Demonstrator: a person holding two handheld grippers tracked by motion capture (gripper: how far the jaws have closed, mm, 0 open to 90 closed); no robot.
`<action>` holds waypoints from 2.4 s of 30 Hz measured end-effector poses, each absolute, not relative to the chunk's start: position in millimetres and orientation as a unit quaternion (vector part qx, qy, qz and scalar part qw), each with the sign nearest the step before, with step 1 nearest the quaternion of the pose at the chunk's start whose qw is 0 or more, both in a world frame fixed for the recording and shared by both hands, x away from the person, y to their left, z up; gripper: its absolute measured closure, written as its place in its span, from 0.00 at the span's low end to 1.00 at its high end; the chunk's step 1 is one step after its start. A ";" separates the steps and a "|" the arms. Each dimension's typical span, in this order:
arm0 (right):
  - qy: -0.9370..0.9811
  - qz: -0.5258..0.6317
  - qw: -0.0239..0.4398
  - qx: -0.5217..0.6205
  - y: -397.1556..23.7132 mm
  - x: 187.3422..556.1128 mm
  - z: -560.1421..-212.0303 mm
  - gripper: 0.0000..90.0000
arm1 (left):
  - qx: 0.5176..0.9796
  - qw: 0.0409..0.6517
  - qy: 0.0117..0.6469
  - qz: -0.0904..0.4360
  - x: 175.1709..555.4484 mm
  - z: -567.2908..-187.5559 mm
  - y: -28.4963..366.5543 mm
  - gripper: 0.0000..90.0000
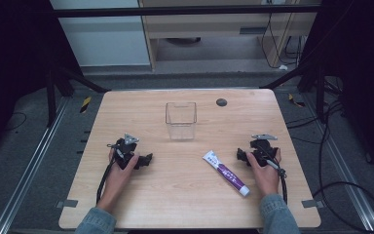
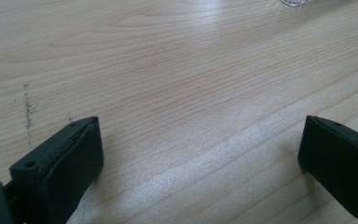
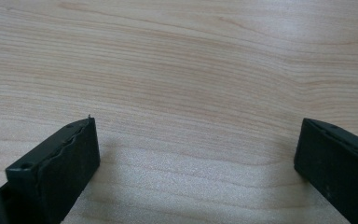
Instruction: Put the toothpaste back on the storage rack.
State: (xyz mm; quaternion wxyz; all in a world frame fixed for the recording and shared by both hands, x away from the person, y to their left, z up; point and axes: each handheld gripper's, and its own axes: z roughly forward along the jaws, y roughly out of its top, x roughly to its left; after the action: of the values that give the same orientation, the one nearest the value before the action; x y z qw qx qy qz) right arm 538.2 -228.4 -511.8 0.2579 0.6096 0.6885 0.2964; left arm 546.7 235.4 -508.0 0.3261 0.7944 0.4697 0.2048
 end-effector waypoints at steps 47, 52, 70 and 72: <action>0.850 0.261 0.132 0.438 -160.4 480.6 -436.9 0.49 | 0.794 0.326 0.471 0.205 548.3 -507.9 234.9 0.00; 0.856 0.251 0.115 0.436 -153.6 484.1 -436.6 0.47 | 0.794 0.326 0.471 0.205 548.3 -507.9 234.9 0.00; 0.874 0.218 0.118 0.418 -127.0 502.9 -440.4 0.45 | 0.791 0.327 0.474 0.206 549.4 -508.1 234.1 0.00; 0.875 0.215 0.114 0.419 -125.7 506.0 -443.2 0.46 | 0.792 0.327 0.474 0.206 549.4 -508.1 234.1 0.00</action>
State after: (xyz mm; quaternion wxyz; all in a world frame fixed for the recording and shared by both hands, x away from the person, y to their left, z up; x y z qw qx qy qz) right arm 506.0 -125.7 -443.2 0.1139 0.4192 0.8747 0.2150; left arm 549.4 234.1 -508.1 0.3269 0.7915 0.4735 0.2059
